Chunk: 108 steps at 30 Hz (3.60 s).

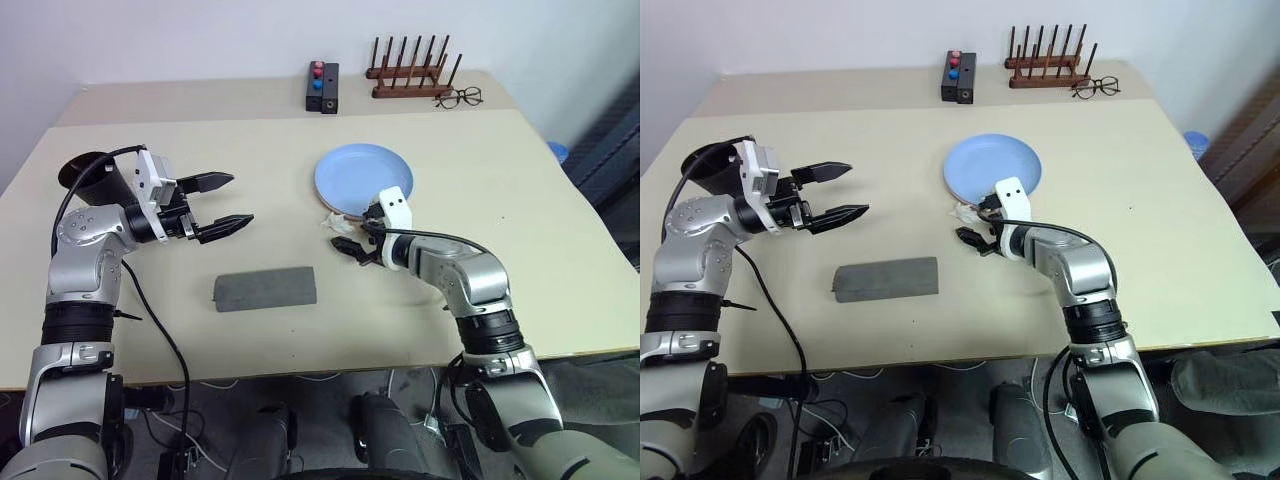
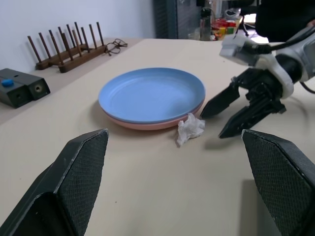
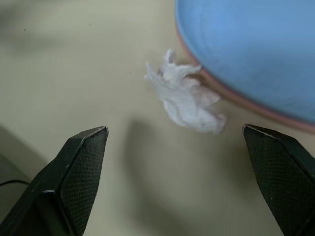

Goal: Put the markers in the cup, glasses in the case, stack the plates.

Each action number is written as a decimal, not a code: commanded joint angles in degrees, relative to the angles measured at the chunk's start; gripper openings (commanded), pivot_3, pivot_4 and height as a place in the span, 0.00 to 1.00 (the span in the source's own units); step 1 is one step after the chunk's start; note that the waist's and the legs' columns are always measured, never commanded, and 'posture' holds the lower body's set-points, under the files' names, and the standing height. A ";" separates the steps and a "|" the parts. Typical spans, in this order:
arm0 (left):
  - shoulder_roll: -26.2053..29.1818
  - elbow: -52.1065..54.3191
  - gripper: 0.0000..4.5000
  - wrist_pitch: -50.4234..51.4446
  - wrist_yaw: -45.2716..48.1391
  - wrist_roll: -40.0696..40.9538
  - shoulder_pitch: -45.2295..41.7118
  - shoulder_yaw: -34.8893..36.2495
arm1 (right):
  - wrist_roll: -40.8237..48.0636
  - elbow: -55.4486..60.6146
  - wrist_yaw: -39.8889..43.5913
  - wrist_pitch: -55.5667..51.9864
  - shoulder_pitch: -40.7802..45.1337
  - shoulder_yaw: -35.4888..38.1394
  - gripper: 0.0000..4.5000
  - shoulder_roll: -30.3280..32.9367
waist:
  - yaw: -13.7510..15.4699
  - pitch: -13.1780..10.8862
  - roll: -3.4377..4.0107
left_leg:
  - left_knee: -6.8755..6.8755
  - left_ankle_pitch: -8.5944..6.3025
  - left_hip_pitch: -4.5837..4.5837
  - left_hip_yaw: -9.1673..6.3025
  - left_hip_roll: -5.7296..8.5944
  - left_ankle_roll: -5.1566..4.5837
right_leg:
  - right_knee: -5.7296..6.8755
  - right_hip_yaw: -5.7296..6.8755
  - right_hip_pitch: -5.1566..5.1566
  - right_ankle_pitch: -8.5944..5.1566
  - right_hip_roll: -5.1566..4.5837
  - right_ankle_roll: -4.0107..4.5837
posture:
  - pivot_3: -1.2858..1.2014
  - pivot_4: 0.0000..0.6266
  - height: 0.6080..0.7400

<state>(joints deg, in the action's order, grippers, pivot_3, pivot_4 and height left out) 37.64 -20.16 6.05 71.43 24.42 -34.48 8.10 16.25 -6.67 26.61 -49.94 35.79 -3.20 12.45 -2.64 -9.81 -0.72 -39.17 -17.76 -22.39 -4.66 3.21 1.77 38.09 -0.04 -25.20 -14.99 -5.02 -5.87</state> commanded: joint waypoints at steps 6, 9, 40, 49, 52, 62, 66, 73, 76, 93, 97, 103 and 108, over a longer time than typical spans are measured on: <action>1.23 2.33 1.00 0.25 -0.49 1.01 0.51 1.62 | -2.01 -5.54 -2.62 7.68 3.75 -0.75 0.94 -5.13 | 0.11 0.00 0.00 | 0.00 0.01 0.00 0.00 0.01 0.01 | 0.00 0.00 0.00 0.00 -0.02 0.00 | 0.52 0.24 1.00; 1.42 2.78 1.00 0.49 -0.68 1.08 0.80 1.61 | -3.00 -6.95 -2.52 9.49 4.00 -1.45 0.69 -5.28 | 0.18 0.00 0.00 | 0.00 0.01 0.00 -0.01 0.02 0.02 | -0.01 0.00 0.01 0.00 -0.02 0.00 | 0.52 0.24 1.00; 2.33 2.73 1.00 4.64 0.97 3.29 0.49 2.21 | 4.26 0.64 7.59 17.83 9.49 4.72 0.01 2.92 | -0.60 -0.01 0.02 | 0.08 0.00 -0.01 0.06 -0.05 0.00 | -0.02 -0.02 -0.06 0.02 0.00 0.03 | 0.52 0.24 1.00; 7.82 -4.62 1.00 3.66 3.89 0.53 -0.81 1.22 | 5.98 5.18 8.50 17.84 7.65 3.78 0.73 2.54 | 0.08 -0.02 0.03 | 0.04 0.00 0.00 0.02 -0.02 -0.01 | -0.02 -0.01 -0.03 0.02 0.01 0.03 | 0.52 0.24 1.00; 6.66 -2.57 1.00 4.07 4.88 0.62 0.69 -0.11 | 5.18 5.72 11.34 19.77 6.29 2.91 0.99 5.23 | 0.61 -0.01 0.02 | 0.03 0.00 -0.01 0.00 0.00 0.00 | -0.03 0.00 -0.01 0.02 -0.01 0.03 | 0.52 0.24 1.00; 5.43 -4.50 1.00 2.56 5.98 -0.53 -0.51 -0.18 | 6.09 10.26 15.02 17.53 3.05 -0.29 0.99 7.40 | 0.01 -0.01 0.02 | 0.05 -0.05 0.00 0.02 -0.05 -0.09 | -0.02 0.00 -0.03 0.02 0.04 0.04 | 0.52 0.24 1.00; 8.30 -6.11 1.00 1.10 7.40 -0.26 -1.48 1.75 | 0.73 8.61 10.66 20.90 2.49 -7.08 0.99 1.30 | -0.20 -0.01 0.02 | 0.04 -0.04 0.01 0.02 -0.05 -0.07 | 0.00 -0.01 -0.05 0.02 0.05 0.04 | 0.52 0.24 1.00; 12.59 -5.24 1.00 2.45 10.06 1.66 0.71 4.23 | -9.79 -9.33 2.91 30.44 7.73 -14.57 0.99 -9.54 | 0.03 -0.01 0.01 | 0.01 0.01 0.00 0.02 0.00 0.02 | -0.01 -0.01 -0.03 0.02 0.00 0.03 | 0.52 0.24 1.00; 13.05 -2.36 1.00 3.42 9.98 2.41 2.97 5.02 | -10.91 -16.72 1.41 31.10 10.81 -13.60 0.99 -12.55 | 0.02 -0.01 0.02 | 0.04 0.03 0.01 -0.02 -0.01 0.05 | 0.00 -0.01 -0.04 0.02 0.01 0.04 | 0.52 0.24 1.00; 12.73 6.49 1.00 6.75 9.08 5.04 8.05 5.77 | -10.83 -10.53 14.52 16.64 9.33 -15.87 0.94 -6.79 | -0.05 -0.01 0.02 | 0.06 0.00 0.00 -0.04 -0.04 0.01 | -0.01 -0.01 -0.07 0.02 0.03 0.04 | 0.52 0.24 1.00; 12.64 6.04 1.00 6.68 9.13 4.86 7.39 5.37 | -11.29 -10.95 13.05 16.64 8.51 -15.93 0.72 -8.73 | -0.04 -0.01 0.02 | 0.06 0.02 0.00 -0.01 -0.04 0.03 | -0.01 -0.01 -0.07 0.02 0.02 0.04 | 0.52 0.24 1.00; 12.83 5.96 1.00 6.49 9.14 4.74 7.09 5.30 | -13.08 -13.00 12.73 18.45 8.96 -16.94 0.72 -9.30 | -0.04 -0.01 0.02 | 0.06 0.02 0.00 -0.02 -0.03 0.04 | -0.01 -0.01 -0.07 0.02 0.02 0.04 | 0.52 0.24 1.00; 12.82 6.26 1.00 6.23 8.63 4.61 7.36 5.51 | -13.90 -14.70 12.53 19.75 9.09 -16.69 0.43 -9.39 | -0.02 -0.01 0.02 | 0.06 0.02 0.00 -0.02 -0.03 0.04 | -0.01 -0.01 -0.07 0.02 0.02 0.04 | 0.52 0.24 1.00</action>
<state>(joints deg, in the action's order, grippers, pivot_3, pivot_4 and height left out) 49.83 -14.74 13.06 80.31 28.88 -26.61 12.50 2.64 -21.56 39.23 -31.60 43.91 -19.75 3.53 -2.66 -9.82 -0.70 -39.11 -17.74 -22.39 -4.68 3.17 1.81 38.08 -0.05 -25.27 -14.97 -5.00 -5.83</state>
